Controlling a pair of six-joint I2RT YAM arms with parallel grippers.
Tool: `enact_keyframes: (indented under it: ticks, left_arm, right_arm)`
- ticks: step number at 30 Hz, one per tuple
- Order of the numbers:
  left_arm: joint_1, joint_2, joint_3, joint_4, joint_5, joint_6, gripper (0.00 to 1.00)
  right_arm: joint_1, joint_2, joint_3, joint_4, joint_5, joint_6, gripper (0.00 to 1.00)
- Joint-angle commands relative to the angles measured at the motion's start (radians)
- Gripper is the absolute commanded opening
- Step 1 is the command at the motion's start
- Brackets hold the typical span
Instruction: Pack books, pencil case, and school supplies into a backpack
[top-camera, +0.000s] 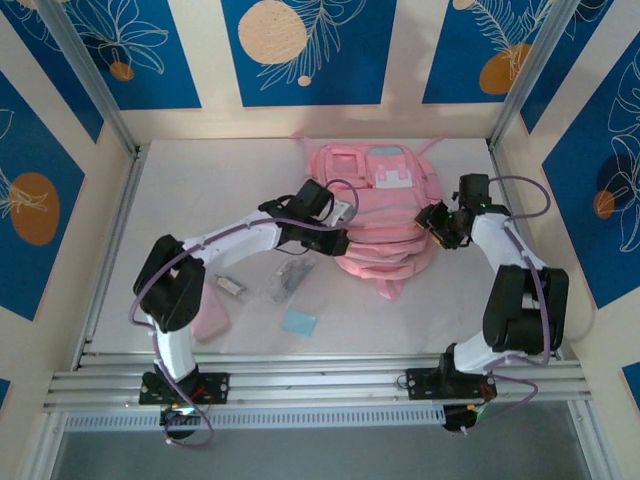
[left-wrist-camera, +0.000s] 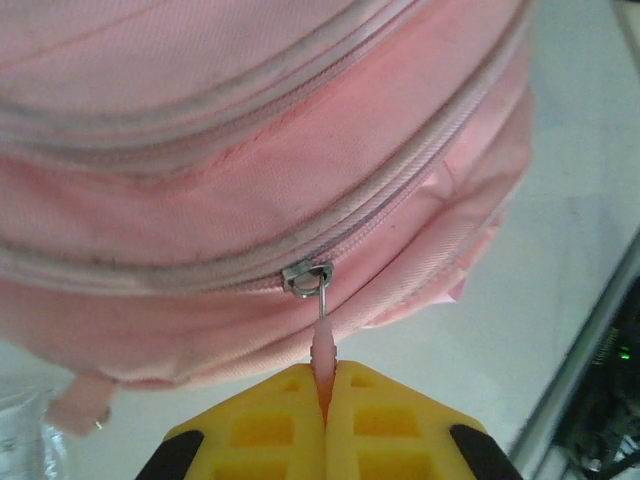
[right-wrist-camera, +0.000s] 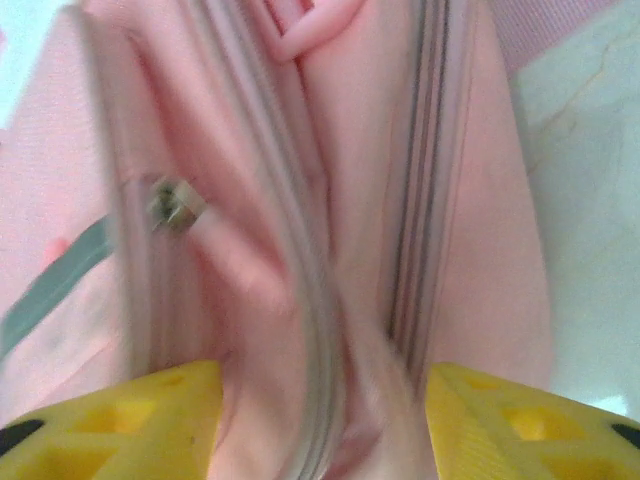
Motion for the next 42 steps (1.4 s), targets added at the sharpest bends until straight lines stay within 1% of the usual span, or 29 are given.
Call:
enact_keyframes:
  ticks: [1,5,8,11,14,17,19,21,22,23,25,26,28,31,36,42]
  left_arm:
    - [-0.02,0.026,0.093,0.019,0.104,-0.012,0.0]
    - [-0.025,0.06,0.145,0.028,0.128,-0.021,0.0]
    - [-0.036,0.069,0.16,0.034,0.133,-0.023,0.0]
    - [-0.04,0.072,0.158,0.03,0.133,-0.022,0.0]
    - [-0.043,0.068,0.147,0.02,0.13,-0.018,0.0]
    - [-0.044,0.054,0.13,0.02,0.125,-0.018,0.0]
    - [-0.044,0.048,0.123,0.021,0.124,-0.015,0.0]
    - [-0.044,0.046,0.114,0.024,0.12,-0.014,0.0]
    - [-0.045,0.045,0.109,0.023,0.117,-0.012,0.0]
    - [-0.044,0.045,0.104,0.021,0.113,-0.011,0.0]
    - [-0.045,0.044,0.092,0.015,0.102,-0.006,0.0]
    - [-0.044,0.042,0.084,0.011,0.09,-0.002,0.0]
    - [-0.04,0.034,0.063,-0.002,0.054,0.006,0.0]
    - [-0.008,0.014,0.011,-0.003,-0.001,-0.001,0.0]
    - [0.086,-0.004,-0.058,0.013,-0.078,0.001,0.0]
    - [0.187,-0.005,-0.039,0.04,-0.199,0.034,0.0]
  right_arm:
    - [0.033,-0.124,-0.05,-0.009,-0.06,0.069,0.63]
    - [0.075,-0.237,-0.115,-0.003,-0.131,0.159,0.66]
    - [0.114,-0.276,-0.152,0.039,-0.178,0.227,0.67]
    - [0.142,-0.279,-0.196,0.125,-0.195,0.296,0.66]
    - [0.148,-0.26,-0.224,0.21,-0.203,0.348,0.66]
    - [0.163,-0.213,-0.218,0.248,-0.222,0.37,0.65]
    - [0.179,-0.19,-0.214,0.256,-0.203,0.37,0.65]
    - [0.182,-0.178,-0.224,0.298,-0.192,0.379,0.56]
    - [0.181,-0.173,-0.225,0.31,-0.182,0.382,0.45]
    - [0.18,-0.171,-0.224,0.32,-0.173,0.383,0.29]
    - [0.179,-0.176,-0.214,0.324,-0.149,0.376,0.08]
    - [0.177,-0.18,-0.205,0.318,-0.144,0.369,0.0]
    - [0.176,-0.193,-0.187,0.295,-0.136,0.349,0.0]
    - [0.176,-0.214,-0.163,0.242,-0.116,0.313,0.0]
    - [0.165,-0.243,-0.171,0.199,-0.128,0.286,0.0]
    - [0.168,-0.257,-0.174,0.172,-0.143,0.265,0.0]
